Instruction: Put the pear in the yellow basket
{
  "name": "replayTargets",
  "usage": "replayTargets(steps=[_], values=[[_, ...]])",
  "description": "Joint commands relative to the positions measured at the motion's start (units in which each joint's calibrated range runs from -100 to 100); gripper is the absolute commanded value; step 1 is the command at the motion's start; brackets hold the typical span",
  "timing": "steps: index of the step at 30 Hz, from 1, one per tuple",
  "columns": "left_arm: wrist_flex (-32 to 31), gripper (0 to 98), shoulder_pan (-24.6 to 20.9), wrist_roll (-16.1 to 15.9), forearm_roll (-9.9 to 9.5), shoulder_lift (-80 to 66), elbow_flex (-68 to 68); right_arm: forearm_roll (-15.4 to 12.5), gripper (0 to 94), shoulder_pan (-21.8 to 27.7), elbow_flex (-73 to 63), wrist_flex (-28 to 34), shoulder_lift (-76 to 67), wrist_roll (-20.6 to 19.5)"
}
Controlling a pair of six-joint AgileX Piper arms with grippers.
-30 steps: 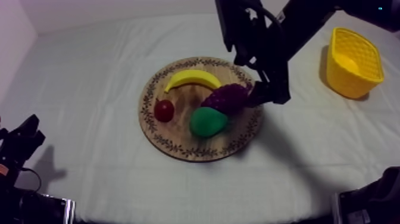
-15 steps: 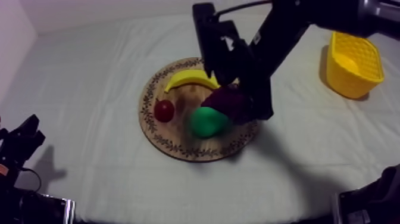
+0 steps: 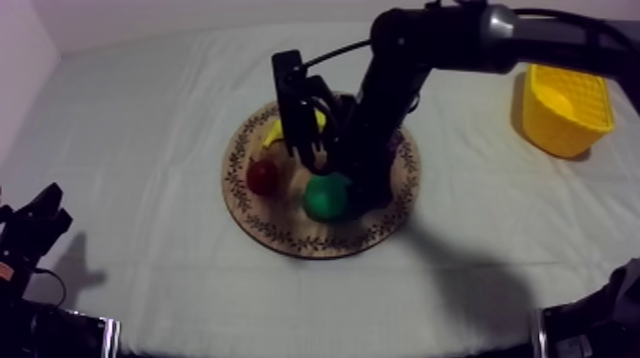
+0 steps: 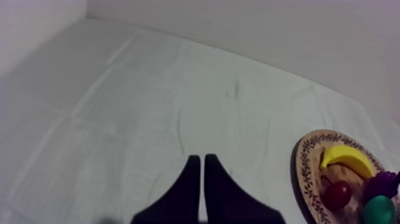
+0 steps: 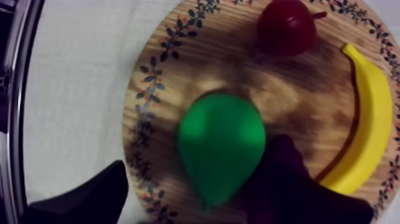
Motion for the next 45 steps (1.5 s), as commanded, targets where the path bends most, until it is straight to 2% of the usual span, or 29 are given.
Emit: replayTargets(steps=[1,8,14,23,29,36,41,45], values=[[0.0,0.1,0.0,0.0,-0.01,0.0,-0.1,0.0,67.8,-0.1,-1.5,-0.1,2.5,-0.1],[0.0,0.1,0.0,0.0,-0.01,0.0,-0.1,-0.1,66.6,-0.1,-5.4,-1.1,8.0,-0.2],[0.0,0.1,0.0,0.0,-0.01,0.0,-0.1,0.1,61.5,-0.1,-6.7,-2.3,11.3,0.2],[0.0,0.1,0.0,0.0,-0.01,0.0,-0.1,-0.4,38.8,0.3,-6.8,-3.3,12.8,1.6],[0.0,0.1,0.0,0.0,-0.01,0.0,-0.1,-0.8,34.3,1.8,-7.9,-0.7,9.1,2.1],[0.0,0.1,0.0,0.0,-0.01,0.0,-0.1,-1.7,34.4,6.6,-10.8,4.3,-0.4,2.4],[0.0,0.1,0.0,0.0,-0.01,0.0,-0.1,-2.4,34.9,12.6,-15.2,8.7,-6.1,2.3],[0.0,0.1,0.0,0.0,-0.01,0.0,-0.1,-3.0,35.8,17.7,-20.2,11.7,-8.7,0.6]])
